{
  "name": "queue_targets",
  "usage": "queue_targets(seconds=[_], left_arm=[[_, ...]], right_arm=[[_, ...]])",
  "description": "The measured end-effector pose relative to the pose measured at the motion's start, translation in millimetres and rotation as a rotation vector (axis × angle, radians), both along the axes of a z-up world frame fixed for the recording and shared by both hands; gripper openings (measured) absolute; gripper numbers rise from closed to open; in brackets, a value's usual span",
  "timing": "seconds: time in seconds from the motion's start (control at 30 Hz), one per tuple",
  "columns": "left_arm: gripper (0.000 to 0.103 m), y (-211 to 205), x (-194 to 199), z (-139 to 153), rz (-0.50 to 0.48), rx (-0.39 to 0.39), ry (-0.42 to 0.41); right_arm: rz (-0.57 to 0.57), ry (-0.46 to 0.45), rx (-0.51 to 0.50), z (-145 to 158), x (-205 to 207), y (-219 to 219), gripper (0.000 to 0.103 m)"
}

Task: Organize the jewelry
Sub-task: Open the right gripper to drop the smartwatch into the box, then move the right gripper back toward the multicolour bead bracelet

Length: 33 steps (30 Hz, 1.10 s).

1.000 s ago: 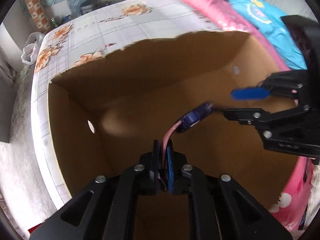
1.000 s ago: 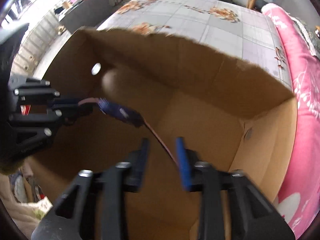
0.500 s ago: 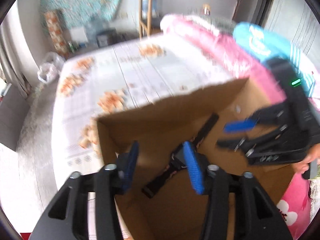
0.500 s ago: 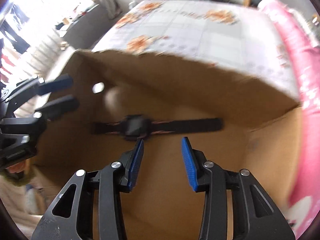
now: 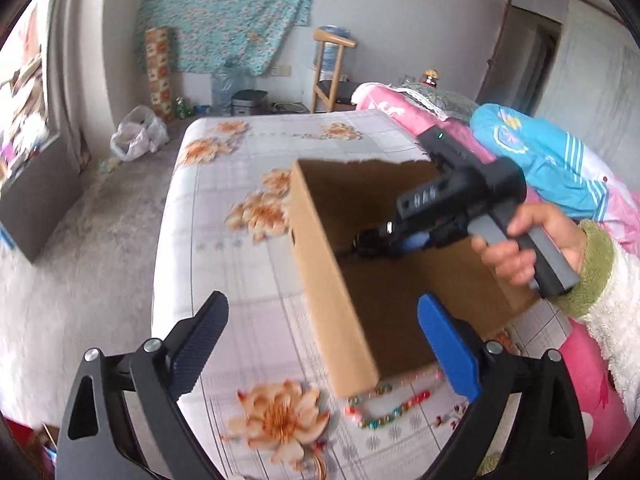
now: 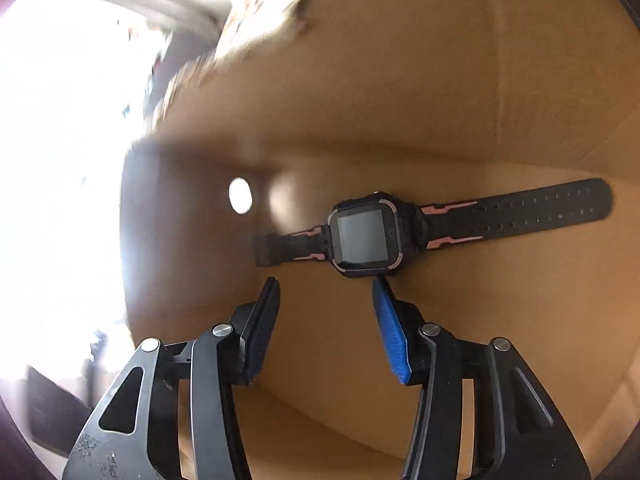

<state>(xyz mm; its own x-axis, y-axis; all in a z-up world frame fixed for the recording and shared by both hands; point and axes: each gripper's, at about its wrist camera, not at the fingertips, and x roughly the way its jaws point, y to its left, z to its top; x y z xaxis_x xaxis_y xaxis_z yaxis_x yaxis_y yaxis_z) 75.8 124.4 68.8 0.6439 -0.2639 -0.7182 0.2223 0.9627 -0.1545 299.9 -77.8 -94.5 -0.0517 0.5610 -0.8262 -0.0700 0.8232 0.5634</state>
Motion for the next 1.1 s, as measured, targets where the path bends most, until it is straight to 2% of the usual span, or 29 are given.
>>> queue_targets(seconds=[0.17, 0.27, 0.4, 0.53, 0.6, 0.67, 0.7, 0.77, 0.8, 0.83, 0.87, 0.97, 1.07, 1.1], left_arm=[[0.094, 15, -26, -32, 0.032, -0.099, 0.089], [0.094, 17, -42, -43, 0.054, -0.098, 0.082], [0.094, 15, -55, -59, 0.087, -0.083, 0.110], [0.094, 3, -67, -80, 0.081, -0.011, 0.157], [0.094, -9, -72, -91, 0.072, 0.054, 0.166], [0.094, -22, -73, -100, 0.062, 0.130, 0.177], [0.094, -27, -71, -104, 0.054, 0.165, 0.184], [0.094, -39, -71, -111, 0.035, 0.226, 0.187], [0.094, -45, -71, -115, 0.034, 0.262, 0.188], [0.095, -51, -69, -120, 0.031, 0.300, 0.192], [0.096, -52, -70, -119, 0.031, 0.307, 0.182], [0.099, -56, -71, -120, 0.036, 0.347, 0.160], [0.099, -63, -73, -119, 0.022, 0.381, 0.145], [0.099, -65, -74, -119, 0.020, 0.393, 0.140]], right_arm=[[-0.168, 0.011, 0.081, -15, 6, -5, 0.050], [-0.212, 0.007, 0.068, -18, 3, -8, 0.051], [-0.230, -0.030, 0.055, 5, -10, -24, 0.051], [-0.190, -0.240, 0.069, 65, -51, -38, 0.053], [-0.158, -0.393, 0.073, 100, -88, -43, 0.059], [-0.133, -0.539, 0.056, 122, -128, -45, 0.067], [-0.117, -0.627, 0.027, 129, -157, -44, 0.075], [-0.099, -0.697, -0.007, 127, -188, -43, 0.083], [-0.094, -0.711, -0.019, 131, -199, -69, 0.084], [-0.097, -0.711, -0.040, 117, -217, -68, 0.084], [-0.105, -0.705, -0.053, 115, -226, -79, 0.084], [-0.122, -0.678, -0.162, 79, -246, -72, 0.084], [-0.089, -0.720, -0.482, 50, -259, -53, 0.085], [-0.062, -0.737, -0.560, 41, -260, -44, 0.090]])
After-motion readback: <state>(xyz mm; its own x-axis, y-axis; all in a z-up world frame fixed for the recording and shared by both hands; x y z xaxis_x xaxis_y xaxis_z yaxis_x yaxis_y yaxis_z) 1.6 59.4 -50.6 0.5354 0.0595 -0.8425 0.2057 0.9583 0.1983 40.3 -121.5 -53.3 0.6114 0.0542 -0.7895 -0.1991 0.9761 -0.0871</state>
